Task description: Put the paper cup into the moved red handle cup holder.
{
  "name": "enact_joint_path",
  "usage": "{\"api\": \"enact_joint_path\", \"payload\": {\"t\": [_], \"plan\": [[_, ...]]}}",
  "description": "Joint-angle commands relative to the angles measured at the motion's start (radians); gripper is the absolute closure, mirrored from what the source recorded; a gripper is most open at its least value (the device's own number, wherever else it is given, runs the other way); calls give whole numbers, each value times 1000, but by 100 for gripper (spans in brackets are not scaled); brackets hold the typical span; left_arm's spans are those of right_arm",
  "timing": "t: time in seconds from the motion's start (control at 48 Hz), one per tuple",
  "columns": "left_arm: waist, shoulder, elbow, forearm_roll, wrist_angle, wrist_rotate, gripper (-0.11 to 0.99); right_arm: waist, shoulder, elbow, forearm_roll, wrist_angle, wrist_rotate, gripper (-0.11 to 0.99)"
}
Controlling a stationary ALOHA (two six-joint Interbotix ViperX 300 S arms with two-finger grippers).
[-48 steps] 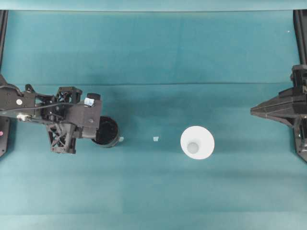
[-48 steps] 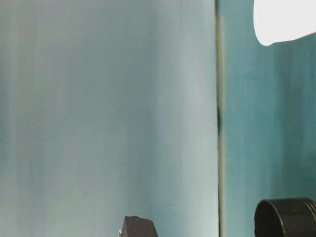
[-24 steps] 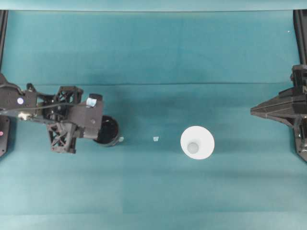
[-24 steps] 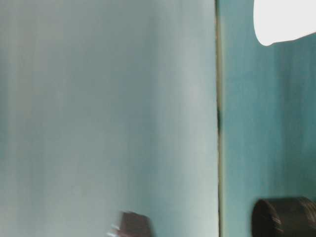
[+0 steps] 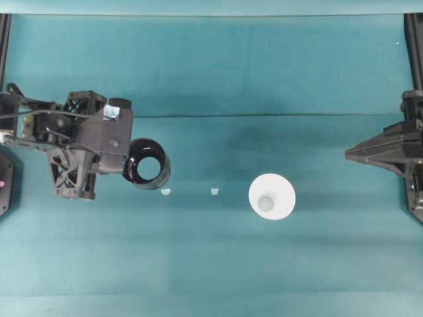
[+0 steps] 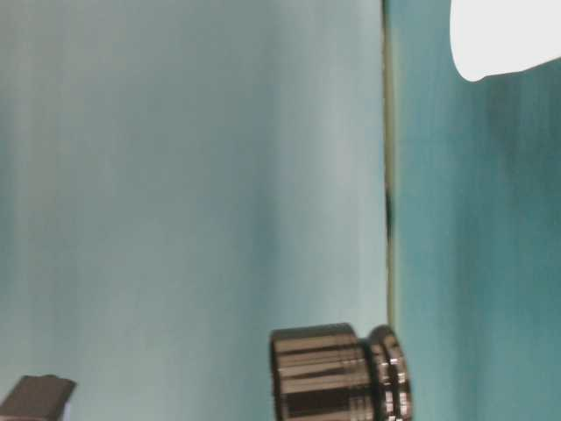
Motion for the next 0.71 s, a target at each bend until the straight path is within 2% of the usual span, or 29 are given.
{"api": "enact_joint_path", "payload": {"t": [0.0, 0.062, 0.375, 0.396, 0.542, 0.687], "plan": [[-3, 5, -48, 2, -3, -3, 59, -2, 6, -14, 3, -5, 8, 99], [-3, 37, -78, 5, -6, -3, 59, -2, 6, -14, 3, -5, 8, 99], [-3, 278, -284, 2, 0, 3, 59, -2, 2, -14, 3, -5, 8, 99], [-3, 288, -291, 5, 0, 3, 59, -2, 2, -14, 3, -5, 8, 99], [-3, 341, -339, 2, -8, 3, 59, 0, -5, -14, 3, -3, 8, 99], [-3, 371, -353, 5, -20, 8, 59, -2, -6, -14, 3, 2, 6, 99]]}}
